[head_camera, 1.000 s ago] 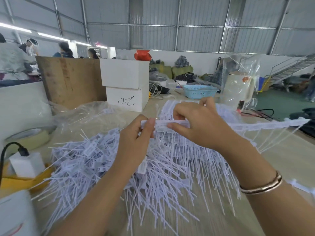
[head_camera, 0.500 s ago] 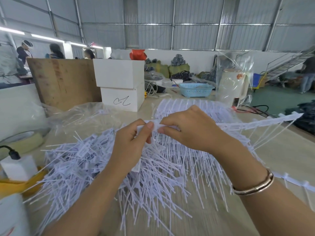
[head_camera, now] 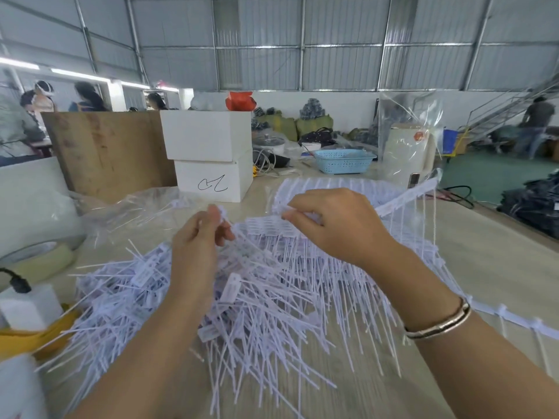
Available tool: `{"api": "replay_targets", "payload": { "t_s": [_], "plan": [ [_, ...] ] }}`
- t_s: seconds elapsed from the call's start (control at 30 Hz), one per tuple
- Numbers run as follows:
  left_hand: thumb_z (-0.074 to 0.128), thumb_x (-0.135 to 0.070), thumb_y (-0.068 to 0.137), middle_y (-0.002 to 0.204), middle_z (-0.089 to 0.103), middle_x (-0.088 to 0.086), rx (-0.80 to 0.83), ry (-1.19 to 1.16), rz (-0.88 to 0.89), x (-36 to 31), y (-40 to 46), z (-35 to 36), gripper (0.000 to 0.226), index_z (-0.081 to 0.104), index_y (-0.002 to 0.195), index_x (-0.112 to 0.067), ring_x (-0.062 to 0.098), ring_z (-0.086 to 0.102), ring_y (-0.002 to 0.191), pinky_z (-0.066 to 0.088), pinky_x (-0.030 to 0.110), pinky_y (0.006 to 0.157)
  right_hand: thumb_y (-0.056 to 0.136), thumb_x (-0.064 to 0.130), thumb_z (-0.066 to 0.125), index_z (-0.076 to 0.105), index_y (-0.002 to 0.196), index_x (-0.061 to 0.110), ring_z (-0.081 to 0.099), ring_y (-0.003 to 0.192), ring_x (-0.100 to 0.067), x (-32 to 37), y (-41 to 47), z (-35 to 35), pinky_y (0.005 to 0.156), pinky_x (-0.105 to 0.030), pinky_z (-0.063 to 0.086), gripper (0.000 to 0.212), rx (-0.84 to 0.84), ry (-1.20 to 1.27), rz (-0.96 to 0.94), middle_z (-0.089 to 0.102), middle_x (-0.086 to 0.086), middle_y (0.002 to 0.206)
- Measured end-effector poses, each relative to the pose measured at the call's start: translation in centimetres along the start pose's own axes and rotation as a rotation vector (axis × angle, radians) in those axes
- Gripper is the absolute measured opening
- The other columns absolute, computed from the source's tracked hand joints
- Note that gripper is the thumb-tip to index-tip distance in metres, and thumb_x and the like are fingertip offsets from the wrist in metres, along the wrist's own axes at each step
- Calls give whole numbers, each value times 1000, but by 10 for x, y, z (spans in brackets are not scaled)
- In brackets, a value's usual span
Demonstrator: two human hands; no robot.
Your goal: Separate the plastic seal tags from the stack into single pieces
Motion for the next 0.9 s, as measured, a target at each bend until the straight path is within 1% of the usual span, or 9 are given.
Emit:
{"api": "replay_targets", "payload": {
  "t_s": [0.13,0.2,0.27,0.37,0.43,0.5,0.6,0.77,0.9],
  "plan": [
    [46,-52,92,54,53,5,20,556,334,-22,2,-1,50,51,57,-16,18,52,56,43,37,63,95,56,34,64,98,29,55,74,-17,-6,1,7,65,-28,28,40,88,-159,2,63,7,83],
    [44,-63,88,52,48,2,52,849,411,-20,1,9,59,45,55,-14,25,49,60,38,40,71,93,59,33,62,99,30,58,74,-17,-4,1,10,74,-32,26,42,92,-210,6,66,6,81],
    [50,-61,85,62,52,-2,32,971,430,-18,-1,11,49,50,64,-16,24,49,70,27,35,76,92,61,36,61,99,29,60,71,-19,-6,0,6,82,-35,24,41,24,-224,70,68,3,74],
    [60,-49,84,87,59,-1,-31,965,454,-24,-5,9,33,57,89,-17,24,52,88,23,32,78,93,51,41,61,98,25,54,56,-21,-2,-3,4,86,-35,22,33,-43,-283,110,61,0,57],
    [58,-44,89,95,59,-2,-3,860,538,-34,-11,16,30,59,97,-16,25,53,93,28,34,81,89,40,41,57,100,21,39,44,-17,8,-4,9,85,-35,25,28,-13,-251,82,45,5,46],
    [46,-44,92,93,58,-10,141,658,601,-45,-20,30,34,61,99,-15,21,55,91,40,42,83,81,34,39,52,100,17,30,40,-13,15,-4,12,82,-33,27,28,13,-152,56,32,9,43],
    [37,-46,92,81,59,-12,317,586,648,-46,-35,50,42,64,91,-14,15,55,80,43,46,76,82,27,45,47,100,17,37,48,-18,23,-3,14,85,-34,28,21,66,-71,-10,39,8,45],
    [46,-48,95,61,58,-10,331,489,518,-32,-33,50,45,58,62,-20,6,56,70,36,8,71,89,22,47,47,110,22,50,69,-14,17,-3,7,92,-27,18,21,115,35,-51,60,4,74],
    [46,-50,90,72,62,-22,322,389,402,-24,-30,47,38,60,63,-27,-3,52,64,34,8,63,96,31,44,56,97,22,47,83,-9,6,-2,7,97,-33,19,15,127,34,-30,52,15,79]
  ]
}}
Point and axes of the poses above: each hand's wrist, its own y-axis towards the middle knuckle, its own z-axis out of the palm, x = y × z, the point moved 10 cm from there along y, towards the middle knuckle
